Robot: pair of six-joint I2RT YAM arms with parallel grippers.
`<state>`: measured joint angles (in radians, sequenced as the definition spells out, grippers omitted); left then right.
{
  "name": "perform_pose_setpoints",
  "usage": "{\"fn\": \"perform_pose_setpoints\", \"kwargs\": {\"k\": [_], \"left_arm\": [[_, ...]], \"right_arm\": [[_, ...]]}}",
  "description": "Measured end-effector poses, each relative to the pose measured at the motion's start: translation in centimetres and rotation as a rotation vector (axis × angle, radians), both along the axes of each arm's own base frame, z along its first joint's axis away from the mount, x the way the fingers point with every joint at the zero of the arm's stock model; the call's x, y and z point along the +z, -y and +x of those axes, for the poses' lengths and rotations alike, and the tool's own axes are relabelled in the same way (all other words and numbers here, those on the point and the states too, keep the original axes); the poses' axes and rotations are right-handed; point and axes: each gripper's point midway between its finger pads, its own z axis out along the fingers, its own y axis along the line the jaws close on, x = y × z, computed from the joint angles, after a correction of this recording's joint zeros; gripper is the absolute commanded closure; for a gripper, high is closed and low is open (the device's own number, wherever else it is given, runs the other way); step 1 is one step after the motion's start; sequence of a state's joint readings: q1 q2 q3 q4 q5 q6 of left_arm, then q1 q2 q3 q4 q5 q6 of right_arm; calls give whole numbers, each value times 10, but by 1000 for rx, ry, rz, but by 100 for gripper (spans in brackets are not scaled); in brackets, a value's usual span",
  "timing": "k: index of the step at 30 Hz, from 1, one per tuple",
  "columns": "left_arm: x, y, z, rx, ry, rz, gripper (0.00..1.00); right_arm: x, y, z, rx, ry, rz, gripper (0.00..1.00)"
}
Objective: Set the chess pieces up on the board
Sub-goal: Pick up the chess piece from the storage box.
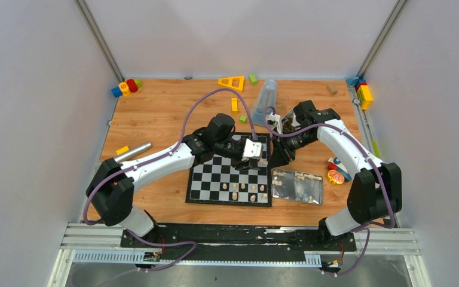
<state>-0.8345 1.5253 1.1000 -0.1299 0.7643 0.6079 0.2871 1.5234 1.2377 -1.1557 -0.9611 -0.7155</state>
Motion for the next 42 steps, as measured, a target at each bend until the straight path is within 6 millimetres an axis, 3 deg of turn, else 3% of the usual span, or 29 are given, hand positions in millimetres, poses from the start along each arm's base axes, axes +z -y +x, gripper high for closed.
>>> {"fn": "perform_pose_setpoints", "kwargs": {"k": [10,13,16,20,23,27,30,34,42], "left_arm": [[1,8,-3,-14,5,6,63],[0,7,-2,-10,10,9,85],[-2,7,-2,-7,6,15,99],[1,7,6,52,-17,11,100],[8,5,22,142,-70,-40,100],[20,-14,54,298,-185,-119,100],[36,-22,71,372,-256,-191,100],[55,-16,68,378,-355,-270,100],[74,-10,58,341,-458,-342,100]], "right_arm": [[0,0,0,0,0,0,99],[0,0,-1,0,-5,-1,96],[0,0,-1,-4,-9,-3,84],[4,4,6,-46,-21,10,64],[20,10,26,-130,-16,64,56],[47,19,57,-245,42,151,51],[64,16,67,-274,68,209,44],[79,7,74,-279,72,278,35],[83,2,78,-286,49,327,39]]}}
